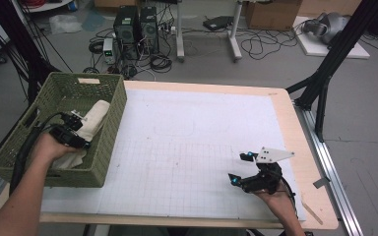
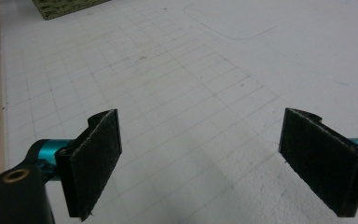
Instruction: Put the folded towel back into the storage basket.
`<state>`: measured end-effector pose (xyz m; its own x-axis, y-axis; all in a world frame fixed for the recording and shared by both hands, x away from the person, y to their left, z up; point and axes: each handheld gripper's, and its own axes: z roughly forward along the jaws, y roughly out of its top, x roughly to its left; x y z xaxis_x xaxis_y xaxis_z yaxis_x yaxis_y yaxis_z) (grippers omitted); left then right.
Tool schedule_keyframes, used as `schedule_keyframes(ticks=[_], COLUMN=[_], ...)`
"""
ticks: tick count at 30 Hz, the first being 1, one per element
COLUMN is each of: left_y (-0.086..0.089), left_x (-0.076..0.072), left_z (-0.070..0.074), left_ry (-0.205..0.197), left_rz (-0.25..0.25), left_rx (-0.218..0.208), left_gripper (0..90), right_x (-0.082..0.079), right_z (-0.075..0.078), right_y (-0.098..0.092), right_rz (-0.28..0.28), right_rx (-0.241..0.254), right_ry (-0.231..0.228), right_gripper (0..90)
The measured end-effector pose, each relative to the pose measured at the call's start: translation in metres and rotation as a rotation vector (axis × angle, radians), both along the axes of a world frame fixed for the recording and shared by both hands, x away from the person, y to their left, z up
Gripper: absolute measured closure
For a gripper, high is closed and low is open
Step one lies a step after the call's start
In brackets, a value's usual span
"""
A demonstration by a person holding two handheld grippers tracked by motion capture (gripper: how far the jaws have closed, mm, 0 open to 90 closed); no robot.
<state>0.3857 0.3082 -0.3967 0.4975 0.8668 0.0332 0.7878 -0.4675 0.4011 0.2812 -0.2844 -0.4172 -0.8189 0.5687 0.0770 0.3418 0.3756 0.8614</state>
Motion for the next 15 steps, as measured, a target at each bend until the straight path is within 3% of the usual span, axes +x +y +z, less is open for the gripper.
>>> schedule_keyframes(ticks=[5,8,11,13,15], left_y=[0.0052,0.007,0.0073,0.007,0.0071], left_x=[-0.0009,-0.0015,-0.0014,-0.0017,-0.0028], left_z=[0.008,0.0115,0.0106,0.0097,0.0111], left_ry=[-0.026,-0.039,-0.038,-0.04,-0.042], left_rz=[0.022,0.029,0.036,0.045,0.04], left_rx=[-0.004,-0.031,-0.004,0.034,0.035], left_gripper=[63.4,65.5,65.1,59.6,59.2], right_x=[-0.0007,0.0,0.0,-0.0005,-0.0006], right_z=[0.0006,0.0006,0.0006,0.001,0.0012], right_y=[-0.0001,-0.0011,-0.001,-0.001,-0.0013], right_rz=[0.002,-0.001,-0.001,-0.001,-0.002], right_rx=[0.0,0.004,0.003,0.005,0.008], right_ry=[-0.006,-0.007,-0.007,-0.006,-0.003], right_gripper=[12.4,12.4,12.4,12.4,12.4])
